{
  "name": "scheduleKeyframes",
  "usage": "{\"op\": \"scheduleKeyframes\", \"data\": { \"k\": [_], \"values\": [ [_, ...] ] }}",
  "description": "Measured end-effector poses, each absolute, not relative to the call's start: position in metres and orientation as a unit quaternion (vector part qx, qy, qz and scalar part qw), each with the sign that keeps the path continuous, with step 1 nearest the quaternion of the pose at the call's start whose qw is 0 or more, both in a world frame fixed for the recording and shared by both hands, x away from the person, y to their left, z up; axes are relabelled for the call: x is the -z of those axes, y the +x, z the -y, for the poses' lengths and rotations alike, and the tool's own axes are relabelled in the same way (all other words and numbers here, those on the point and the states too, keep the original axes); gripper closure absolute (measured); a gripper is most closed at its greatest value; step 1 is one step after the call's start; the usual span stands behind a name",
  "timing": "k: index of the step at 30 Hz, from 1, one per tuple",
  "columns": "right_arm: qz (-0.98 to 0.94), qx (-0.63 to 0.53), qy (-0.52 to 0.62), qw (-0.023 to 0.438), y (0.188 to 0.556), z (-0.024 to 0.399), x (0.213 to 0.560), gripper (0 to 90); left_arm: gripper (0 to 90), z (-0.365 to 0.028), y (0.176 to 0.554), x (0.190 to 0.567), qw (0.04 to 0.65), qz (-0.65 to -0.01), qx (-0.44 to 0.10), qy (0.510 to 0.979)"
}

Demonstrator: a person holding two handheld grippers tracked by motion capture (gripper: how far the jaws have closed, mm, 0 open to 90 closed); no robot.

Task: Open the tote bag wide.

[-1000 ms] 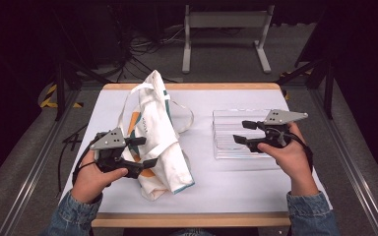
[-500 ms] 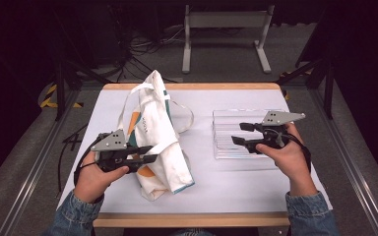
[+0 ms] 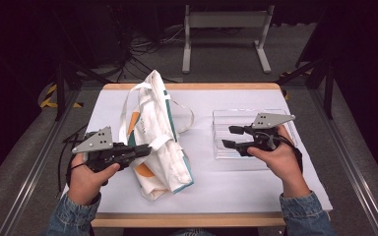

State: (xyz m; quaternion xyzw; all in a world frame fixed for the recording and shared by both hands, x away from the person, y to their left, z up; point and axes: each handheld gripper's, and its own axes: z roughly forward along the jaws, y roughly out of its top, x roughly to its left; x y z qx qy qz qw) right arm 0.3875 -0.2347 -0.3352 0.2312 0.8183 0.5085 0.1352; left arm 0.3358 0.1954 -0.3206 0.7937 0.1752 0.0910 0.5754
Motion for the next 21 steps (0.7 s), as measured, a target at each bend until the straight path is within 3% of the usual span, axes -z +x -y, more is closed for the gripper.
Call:
{"op": "scheduleKeyframes", "data": {
  "k": [21],
  "values": [
    [-0.841, -0.510, 0.161, 0.084, 0.392, 0.160, 0.362, 48.1, 88.3, -0.211, 0.325, 0.316, 0.581, -0.187, -0.109, 0.785]
  ]
}}
